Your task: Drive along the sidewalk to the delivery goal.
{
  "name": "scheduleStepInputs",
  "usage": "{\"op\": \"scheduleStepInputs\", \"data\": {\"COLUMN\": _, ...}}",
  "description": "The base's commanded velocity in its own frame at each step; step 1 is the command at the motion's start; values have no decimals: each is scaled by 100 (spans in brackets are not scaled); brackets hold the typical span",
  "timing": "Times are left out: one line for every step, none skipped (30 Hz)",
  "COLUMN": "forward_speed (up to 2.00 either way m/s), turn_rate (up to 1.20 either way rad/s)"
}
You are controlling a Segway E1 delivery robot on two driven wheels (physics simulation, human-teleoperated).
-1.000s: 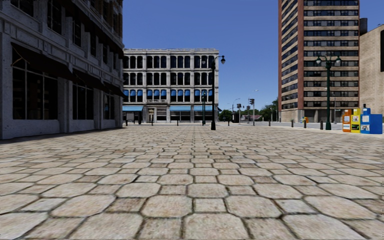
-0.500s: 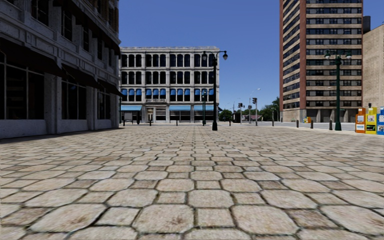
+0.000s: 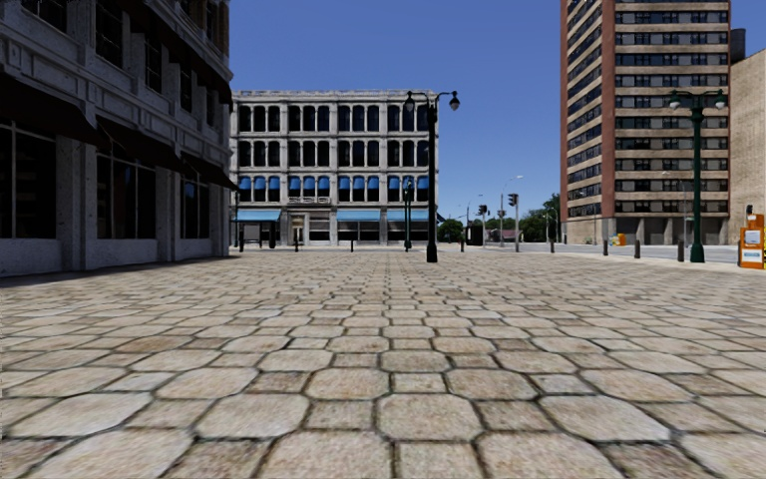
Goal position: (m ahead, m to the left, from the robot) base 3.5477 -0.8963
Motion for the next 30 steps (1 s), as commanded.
{"op": "scheduleStepInputs", "data": {"forward_speed": 200, "turn_rate": 0}}
{"op": "scheduleStepInputs", "data": {"forward_speed": 200, "turn_rate": 0}}
{"op": "scheduleStepInputs", "data": {"forward_speed": 200, "turn_rate": 0}}
{"op": "scheduleStepInputs", "data": {"forward_speed": 200, "turn_rate": 0}}
{"op": "scheduleStepInputs", "data": {"forward_speed": 200, "turn_rate": 0}}
{"op": "scheduleStepInputs", "data": {"forward_speed": 200, "turn_rate": 0}}
{"op": "scheduleStepInputs", "data": {"forward_speed": 200, "turn_rate": 0}}
{"op": "scheduleStepInputs", "data": {"forward_speed": 200, "turn_rate": 0}}
{"op": "scheduleStepInputs", "data": {"forward_speed": 200, "turn_rate": 0}}
{"op": "scheduleStepInputs", "data": {"forward_speed": 200, "turn_rate": 0}}
{"op": "scheduleStepInputs", "data": {"forward_speed": 200, "turn_rate": 0}}
{"op": "scheduleStepInputs", "data": {"forward_speed": 200, "turn_rate": 0}}
{"op": "scheduleStepInputs", "data": {"forward_speed": 200, "turn_rate": 0}}
{"op": "scheduleStepInputs", "data": {"forward_speed": 200, "turn_rate": 0}}
{"op": "scheduleStepInputs", "data": {"forward_speed": 200, "turn_rate": 0}}
{"op": "scheduleStepInputs", "data": {"forward_speed": 200, "turn_rate": 0}}
{"op": "scheduleStepInputs", "data": {"forward_speed": 200, "turn_rate": 0}}
{"op": "scheduleStepInputs", "data": {"forward_speed": 200, "turn_rate": 0}}
{"op": "scheduleStepInputs", "data": {"forward_speed": 200, "turn_rate": 0}}
{"op": "scheduleStepInputs", "data": {"forward_speed": 200, "turn_rate": 0}}
{"op": "scheduleStepInputs", "data": {"forward_speed": 200, "turn_rate": 0}}
{"op": "scheduleStepInputs", "data": {"forward_speed": 200, "turn_rate": 0}}
{"op": "scheduleStepInputs", "data": {"forward_speed": 200, "turn_rate": 0}}
{"op": "scheduleStepInputs", "data": {"forward_speed": 200, "turn_rate": 0}}
{"op": "scheduleStepInputs", "data": {"forward_speed": 200, "turn_rate": 0}}
{"op": "scheduleStepInputs", "data": {"forward_speed": 200, "turn_rate": 0}}
{"op": "scheduleStepInputs", "data": {"forward_speed": 200, "turn_rate": 0}}
{"op": "scheduleStepInputs", "data": {"forward_speed": 200, "turn_rate": 0}}
{"op": "scheduleStepInputs", "data": {"forward_speed": 200, "turn_rate": 0}}
{"op": "scheduleStepInputs", "data": {"forward_speed": 200, "turn_rate": 0}}
